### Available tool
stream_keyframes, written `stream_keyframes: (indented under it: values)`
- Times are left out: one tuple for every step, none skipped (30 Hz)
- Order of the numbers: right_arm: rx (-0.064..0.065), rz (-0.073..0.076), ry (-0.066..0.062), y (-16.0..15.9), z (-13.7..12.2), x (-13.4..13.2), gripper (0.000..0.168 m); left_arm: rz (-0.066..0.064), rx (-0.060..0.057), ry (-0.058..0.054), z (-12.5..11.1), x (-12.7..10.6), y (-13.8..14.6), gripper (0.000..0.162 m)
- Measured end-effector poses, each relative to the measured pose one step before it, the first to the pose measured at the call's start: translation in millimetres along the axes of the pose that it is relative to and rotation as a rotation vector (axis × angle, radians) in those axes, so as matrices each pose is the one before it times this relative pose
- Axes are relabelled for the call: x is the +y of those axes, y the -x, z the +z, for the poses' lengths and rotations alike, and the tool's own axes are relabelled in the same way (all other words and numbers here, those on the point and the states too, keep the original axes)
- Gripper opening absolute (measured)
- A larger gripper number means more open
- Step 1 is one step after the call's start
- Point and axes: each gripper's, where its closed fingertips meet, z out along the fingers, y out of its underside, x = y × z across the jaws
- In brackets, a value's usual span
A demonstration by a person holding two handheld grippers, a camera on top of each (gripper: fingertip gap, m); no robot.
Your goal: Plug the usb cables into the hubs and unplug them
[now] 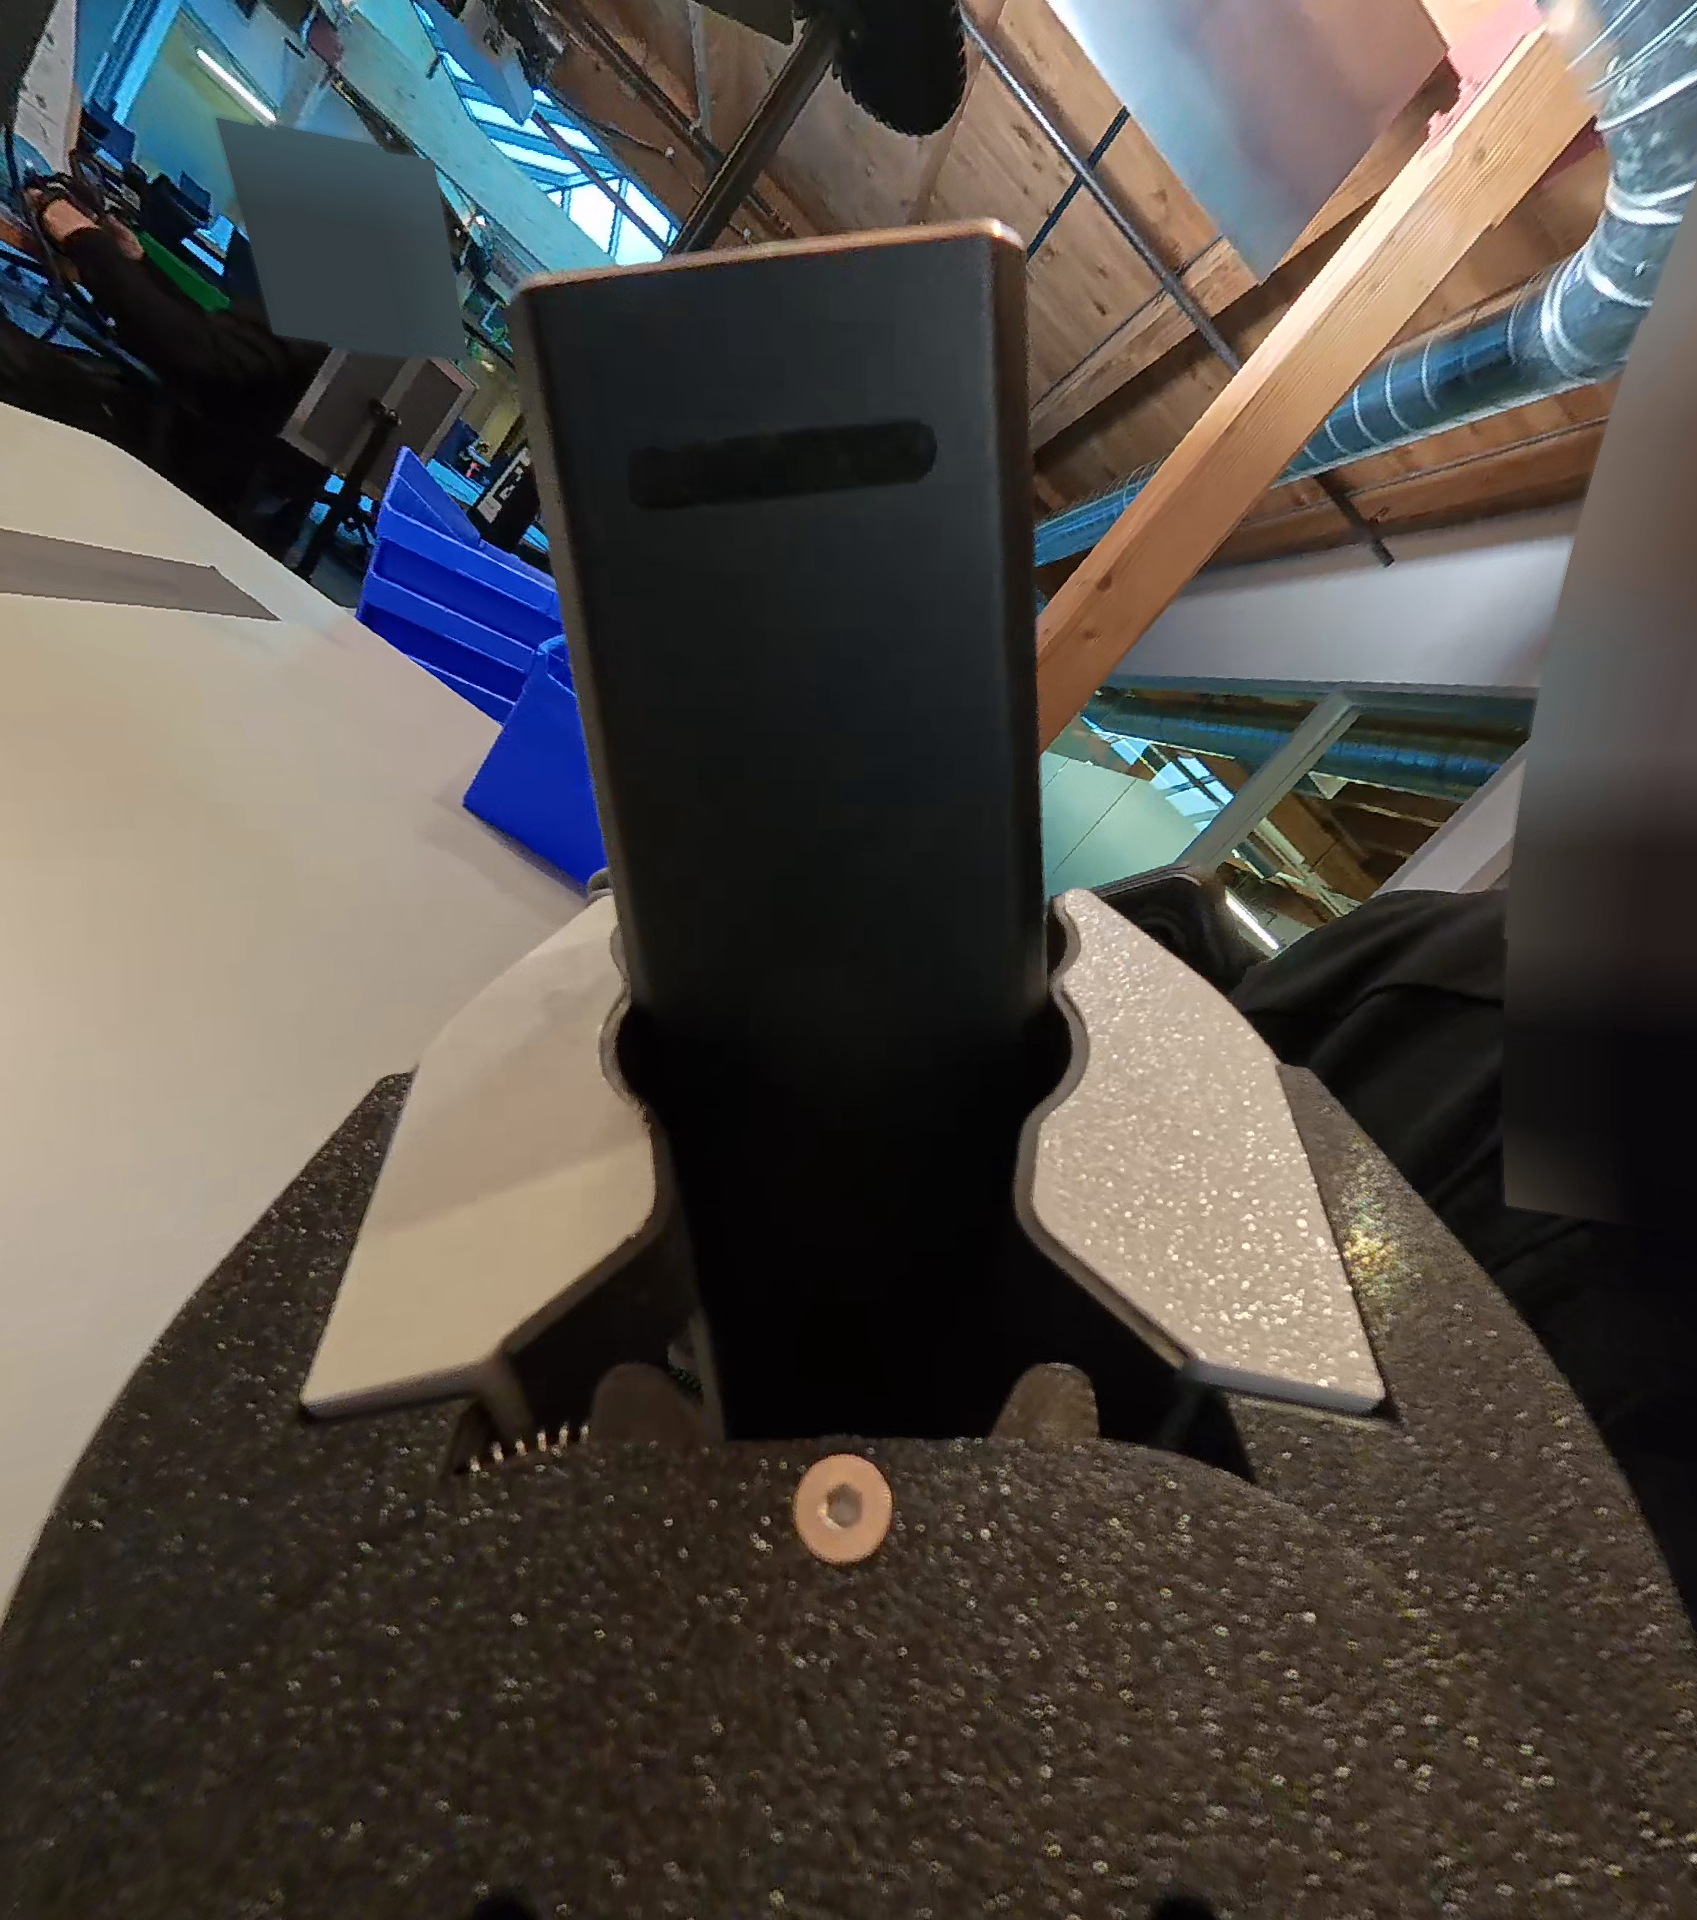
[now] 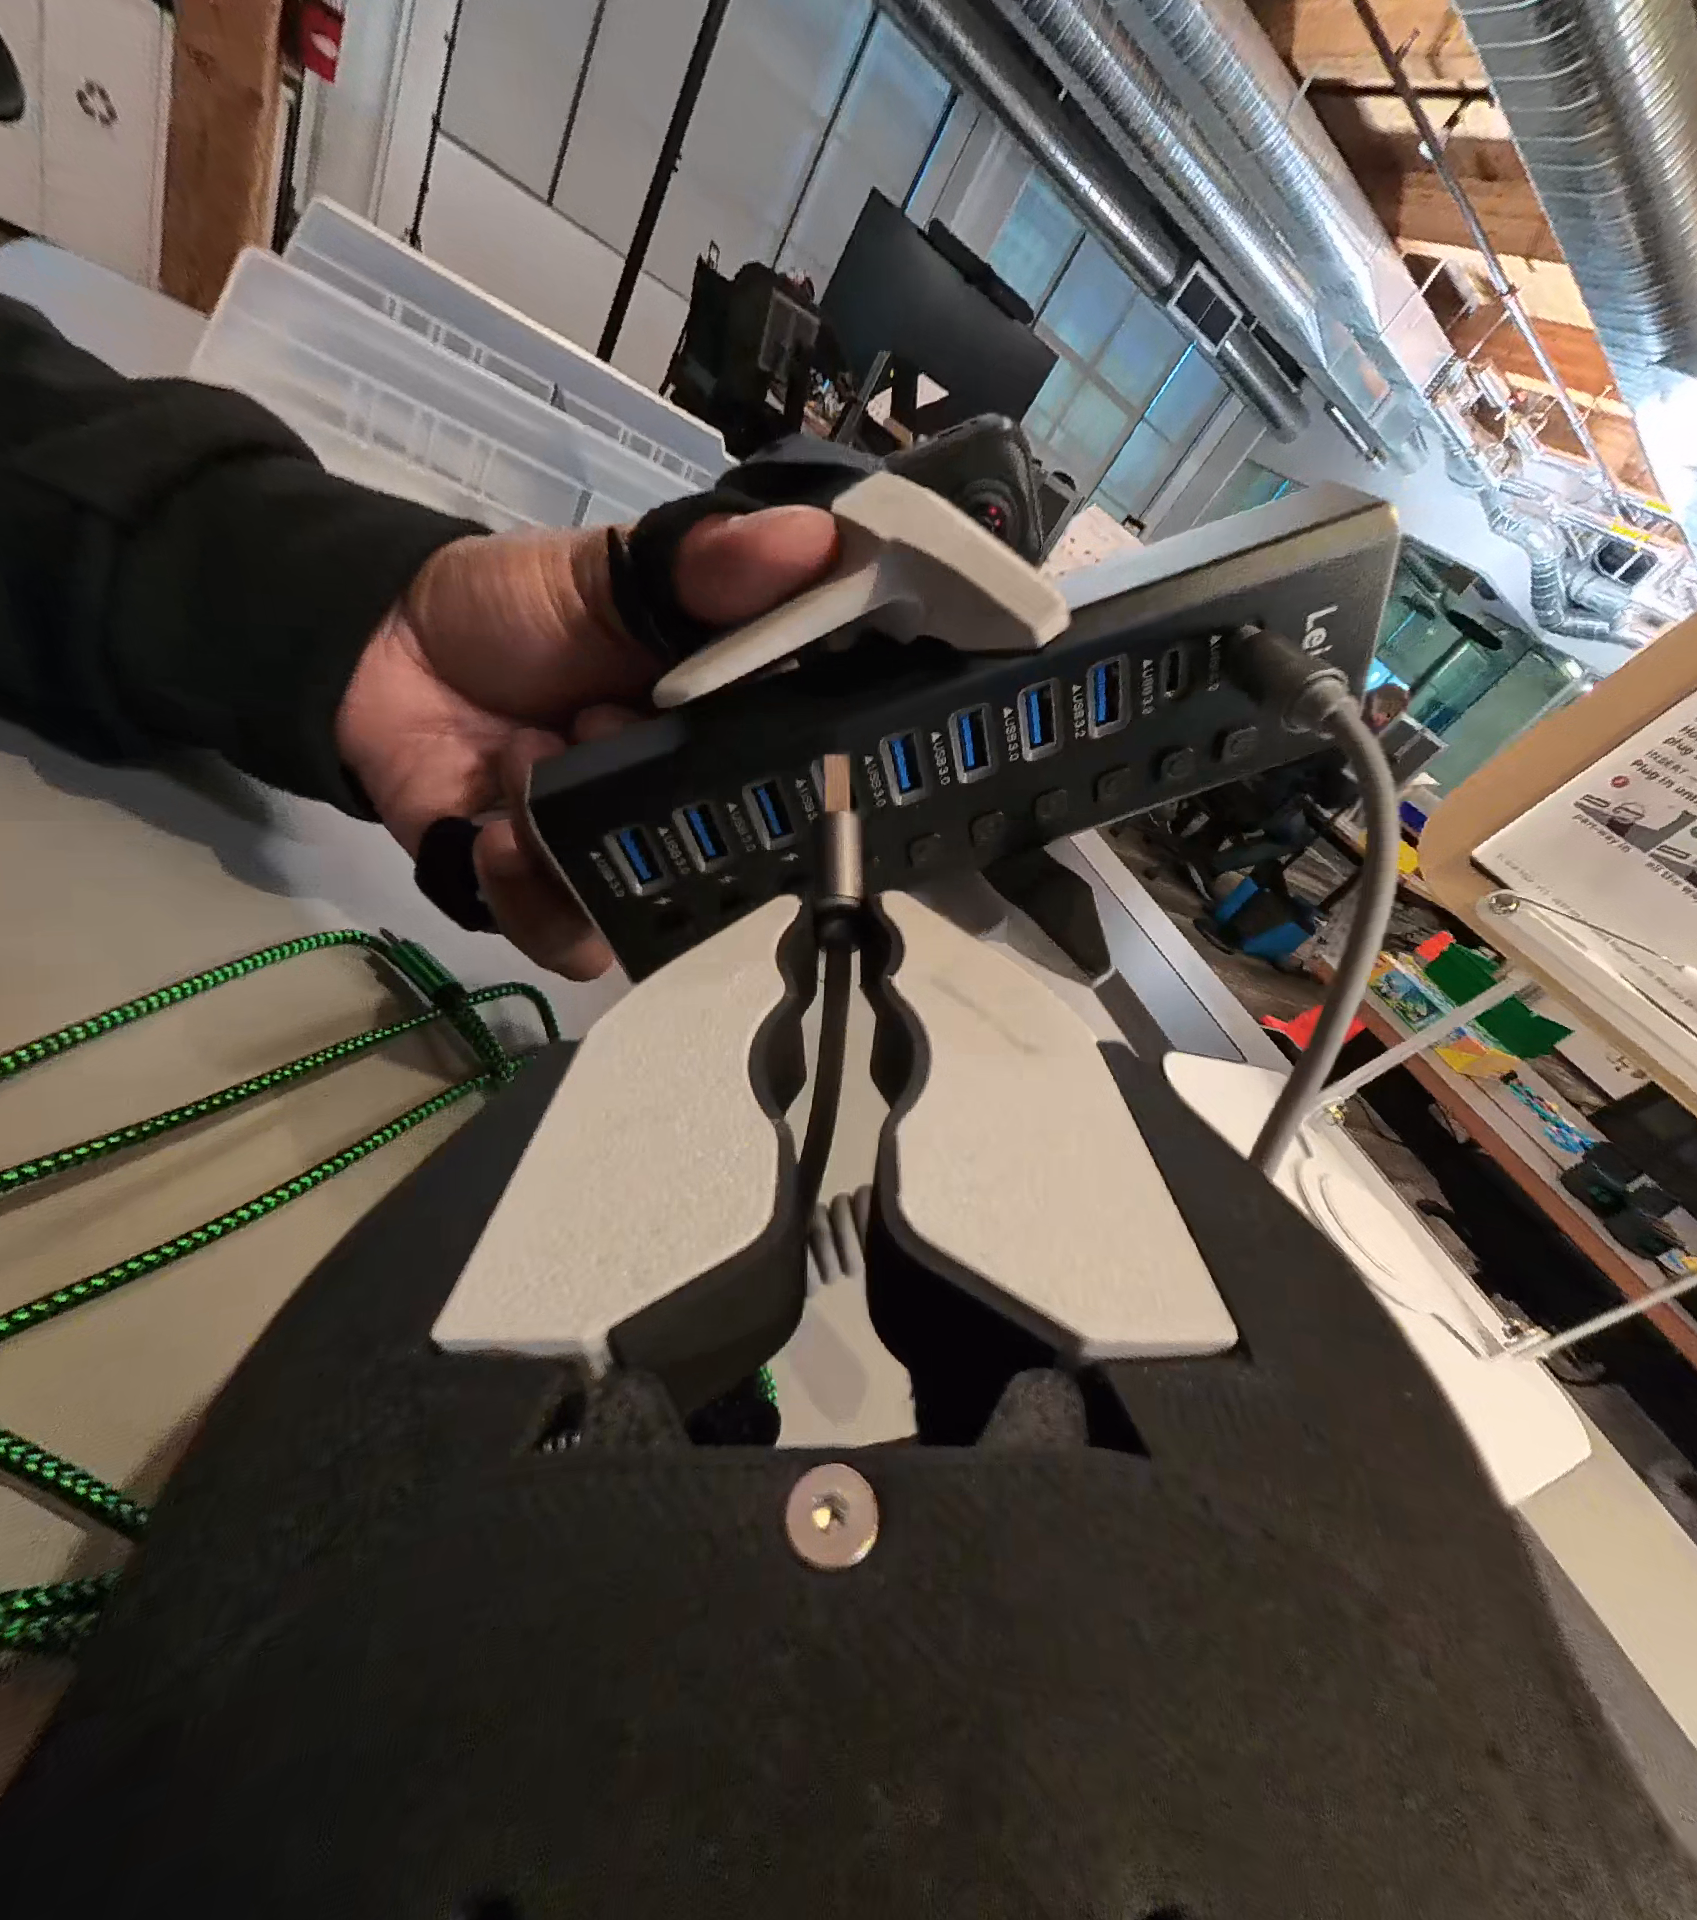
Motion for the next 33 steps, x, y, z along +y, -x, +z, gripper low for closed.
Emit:
stream_keyframes:
  values:
    - [0.0022,-0.0078,0.013,0.45,0.74,1.51,0.007,-0.0049,0.0042,-0.0034,0.12,0.0,-0.34,0.072]
    - [-0.0045,-0.0028,0.001,1.33,0.25,-0.11,0.007,-0.0019,0.0016,-0.0013,0.1,0.05,-0.11,0.072]
    - [-0.0062,0.0002,0.0004,1.25,0.22,-0.35,0.006,0.0001,0.0001,0.0017,0.03,0.21,-0.09,0.072]
    - [-0.0005,-0.0028,0.0059,0.4,0.27,0.5,0.006,0.0008,-0.0004,0.0023,0.05,0.36,0.13,0.072]
    - [0.0001,-0.0071,0.0116,0.47,0.43,1.38,0.007,0.0005,-0.0025,0.0001,-0.16,0.02,0.44,0.072]
    - [-0.0005,-0.0137,0.0129,0.71,0.47,1.47,0.007,-0.0011,0.0001,-0.0026,-0.05,-0.25,0.18,0.071]
    - [0.0007,-0.0199,0.0154,0.9,0.56,1.67,0.007,-0.002,0.0018,-0.0028,-0.04,-0.27,-0.1,0.072]
    - [0.0018,-0.025,0.0216,1.02,0.65,2.25,0.006,0.0012,-0.0018,-0.0014,-0.08,-0.17,0.24,0.072]
    - [-0.0011,-0.0313,0.0197,1.8,0.55,1.78,0.006,0.0054,-0.0047,0.0017,-0.07,0.07,0.39,0.072]
    - [0.0058,-0.032,0.0187,0.88,0.11,1.51,0.006,0.0065,-0.005,0.004,0.0,0.5,0.47,0.072]
    - [0.0066,-0.0212,0.0128,0.33,-0.19,0.46,0.006,0.0069,-0.0078,0.0046,0.11,0.55,0.78,0.071]
    - [0.001,-0.0099,0.0115,0.48,-0.19,-0.04,0.007,0.0067,-0.0063,0.0018,0.07,0.35,0.61,0.072]
    - [0.0031,-0.0071,0.0081,0.13,-0.21,-0.34,0.007,0.0031,-0.001,0.0006,0.11,0.27,0.02,0.072]
    - [0.0045,-0.0075,0.0088,-0.11,-0.19,0.14,0.007,0.0007,-0.0006,-0.0006,0.2,0.05,0.03,0.072]
    - [0.004,-0.0083,0.0093,-0.05,-0.09,0.24,0.007,0.0014,-0.0023,0.0011,0.15,0.34,0.41,0.072]
    - [0.002,-0.0094,0.0107,0.27,-0.03,0.52,0.007,0.0035,-0.0046,0.001,0.0,0.4,0.71,0.072]
    - [0.0025,-0.0129,0.0105,0.02,-0.01,0.53,0.007,0.0027,-0.0038,0.0027,0.07,0.61,0.63,0.072]
    - [0.0027,-0.0131,0.011,0.17,0.0,0.78,0.007,0.0023,-0.0061,0.0051,0.28,0.82,0.99,0.072]
    - [0.0048,-0.0128,0.0126,0.13,0.19,0.8,0.007,0.0062,-0.0101,0.0048,0.25,0.84,1.37,0.072]
    - [0.0052,-0.0141,0.0143,0.14,0.31,0.88,0.007,0.0087,-0.0104,0.0059,0.23,0.95,1.15,0.072]
    - [0.0058,-0.0169,0.0118,0.2,0.18,0.53,0.007,0.0089,-0.0098,0.0066,0.25,1.1,1.19,0.072]
    - [0.0053,-0.0169,0.0133,0.28,0.14,0.77,0.007,0.0076,-0.011,0.0057,0.05,0.71,1.32,0.072]
    - [0.003,-0.0118,0.0122,0.23,0.3,0.89,0.007,0.009,-0.0122,0.007,0.19,0.98,1.49,0.071]
    - [-0.0007,-0.0055,0.0097,0.42,0.24,0.72,0.007,0.0116,-0.0117,0.0103,0.6,1.51,1.29,0.072]
    - [-0.0039,-0.006,0.0099,0.83,0.09,1.21,0.007,0.0116,-0.0083,0.0115,0.63,1.7,0.8,0.072]
    - [-0.0034,-0.0116,0.0049,0.55,-0.19,1.05,0.007,0.0112,-0.0081,0.0119,0.6,1.72,0.72,0.072]
    - [-0.0047,-0.0077,0.0041,0.64,-0.08,0.88,0.007,0.0055,-0.0012,0.0099,0.84,1.55,-0.21,0.073]
    - [-0.0087,-0.0017,0.0001,1.1,0.09,-0.14,0.007,0.0036,0.0007,0.0101,1.44,2.0,-0.4,0.072]
    - [-0.0114,0.0057,0.0067,1.26,0.14,0.39,0.007,0.0087,-0.0051,0.0115,0.93,2.02,0.31,0.072]
    - [-0.0063,0.003,0.0117,0.59,0.67,1.58,0.007,0.0119,-0.0117,0.0094,0.2,1.18,1.3,0.072]
    - [-0.0055,0.0043,0.0088,0.68,0.48,0.73,0.007,0.0059,-0.003,0.0062,0.04,0.93,0.33,0.073]
    - [-0.0014,0.0067,0.004,0.18,0.2,-0.11,0.007,-0.0042,0.0026,-0.0034,-0.22,-0.6,0.09,0.073]
    - [-0.0009,0.0095,0.001,-0.24,0.21,-0.55,0.007,-0.01,0.0079,-0.0074,-0.33,-0.97,-0.4,0.073]
